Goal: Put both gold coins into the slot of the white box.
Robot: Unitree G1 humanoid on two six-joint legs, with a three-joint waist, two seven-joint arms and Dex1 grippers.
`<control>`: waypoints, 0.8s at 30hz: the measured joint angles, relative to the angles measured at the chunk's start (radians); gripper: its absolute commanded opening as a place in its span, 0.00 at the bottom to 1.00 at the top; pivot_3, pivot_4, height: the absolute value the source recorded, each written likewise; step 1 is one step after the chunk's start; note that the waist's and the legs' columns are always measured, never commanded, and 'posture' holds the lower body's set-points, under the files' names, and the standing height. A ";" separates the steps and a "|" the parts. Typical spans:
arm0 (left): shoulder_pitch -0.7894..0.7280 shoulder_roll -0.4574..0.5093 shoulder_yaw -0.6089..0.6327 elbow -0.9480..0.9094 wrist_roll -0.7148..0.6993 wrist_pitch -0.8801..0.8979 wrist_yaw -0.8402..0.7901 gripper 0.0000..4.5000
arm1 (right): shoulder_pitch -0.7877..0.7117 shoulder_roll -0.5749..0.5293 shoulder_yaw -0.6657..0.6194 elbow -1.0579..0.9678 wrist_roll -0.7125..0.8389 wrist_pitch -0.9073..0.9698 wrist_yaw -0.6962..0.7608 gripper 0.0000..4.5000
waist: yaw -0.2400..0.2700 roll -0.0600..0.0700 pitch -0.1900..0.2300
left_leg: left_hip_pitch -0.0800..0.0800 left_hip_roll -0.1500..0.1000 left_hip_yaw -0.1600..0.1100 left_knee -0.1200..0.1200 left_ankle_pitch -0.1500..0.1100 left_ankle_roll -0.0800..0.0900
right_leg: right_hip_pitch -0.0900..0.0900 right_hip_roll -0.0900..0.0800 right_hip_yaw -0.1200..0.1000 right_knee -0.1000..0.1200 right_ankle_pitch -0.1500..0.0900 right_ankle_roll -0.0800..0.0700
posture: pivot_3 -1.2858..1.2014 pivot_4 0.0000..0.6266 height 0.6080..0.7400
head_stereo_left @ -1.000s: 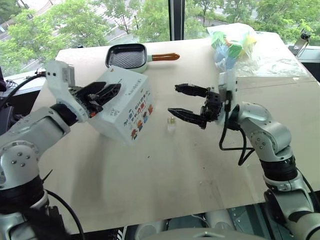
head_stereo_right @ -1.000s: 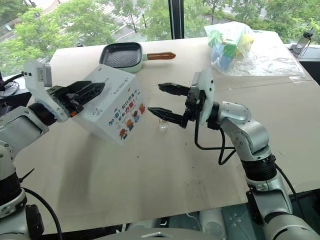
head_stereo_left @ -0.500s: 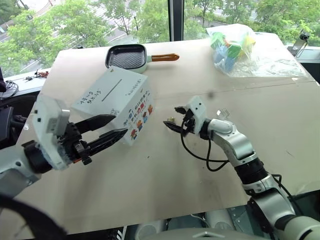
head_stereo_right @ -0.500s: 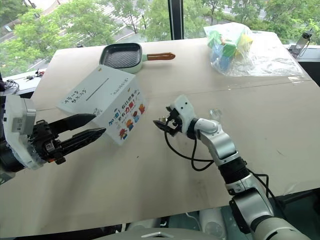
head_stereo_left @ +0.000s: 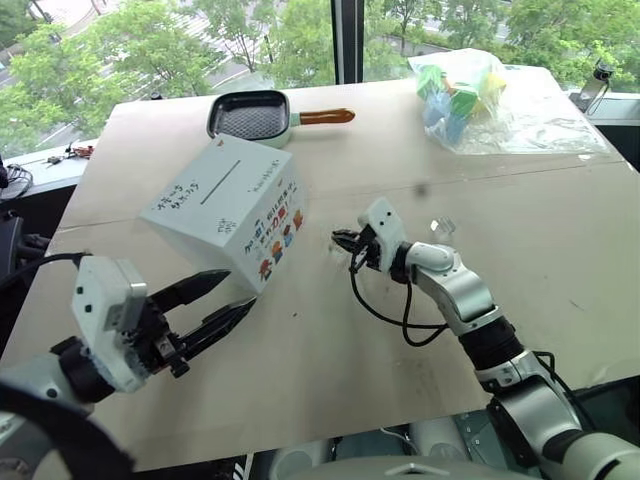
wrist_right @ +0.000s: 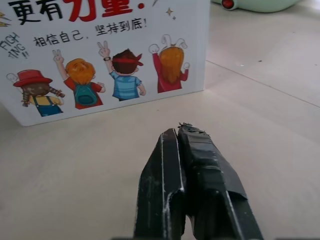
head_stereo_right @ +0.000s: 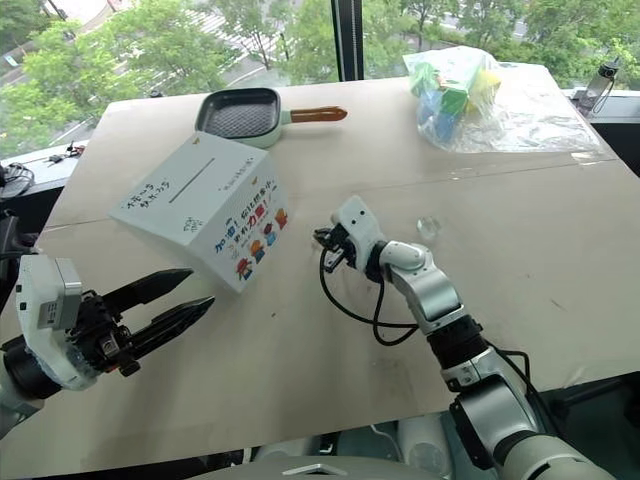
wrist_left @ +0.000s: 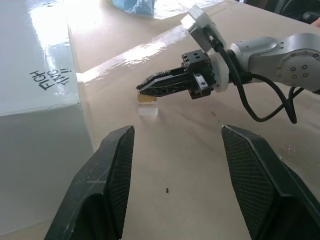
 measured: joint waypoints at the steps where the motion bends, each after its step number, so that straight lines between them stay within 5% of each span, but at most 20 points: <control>1: 0.002 0.000 0.000 0.003 0.000 -0.006 0.000 0.62 | 0.002 0.001 0.001 0.001 -0.001 0.002 0.001 0.01 | 0.000 0.000 0.000 | 0.000 0.000 0.000 0.000 0.000 0.000 | 0.000 0.000 0.000 0.000 0.000 0.000 | 0.52 0.24 0.85; 16: 0.021 -0.009 -0.022 0.017 0.000 -0.051 0.025 0.62 | 0.000 -0.008 -0.003 0.000 -0.004 0.024 0.014 0.01 | -0.001 0.000 0.000 | 0.000 0.000 0.000 0.000 0.000 0.000 | 0.000 0.000 0.000 0.000 0.000 0.000 | 0.52 0.24 0.85; 20: 0.021 -0.012 -0.033 0.017 0.001 -0.059 0.033 0.62 | 0.000 -0.015 0.002 0.001 -0.009 0.046 0.026 0.39 | -0.001 0.000 0.000 | 0.001 0.000 0.000 0.000 0.000 0.000 | 0.000 0.000 0.000 0.000 0.000 0.000 | 0.52 0.24 0.85; 24: 0.021 -0.016 -0.059 0.018 0.012 -0.071 0.038 0.62 | 0.000 -0.014 0.002 0.002 -0.018 0.044 0.026 0.41 | 0.000 0.000 0.000 | 0.001 0.000 0.000 0.000 0.000 0.000 | 0.001 0.000 0.000 0.000 0.000 0.000 | 0.52 0.24 0.85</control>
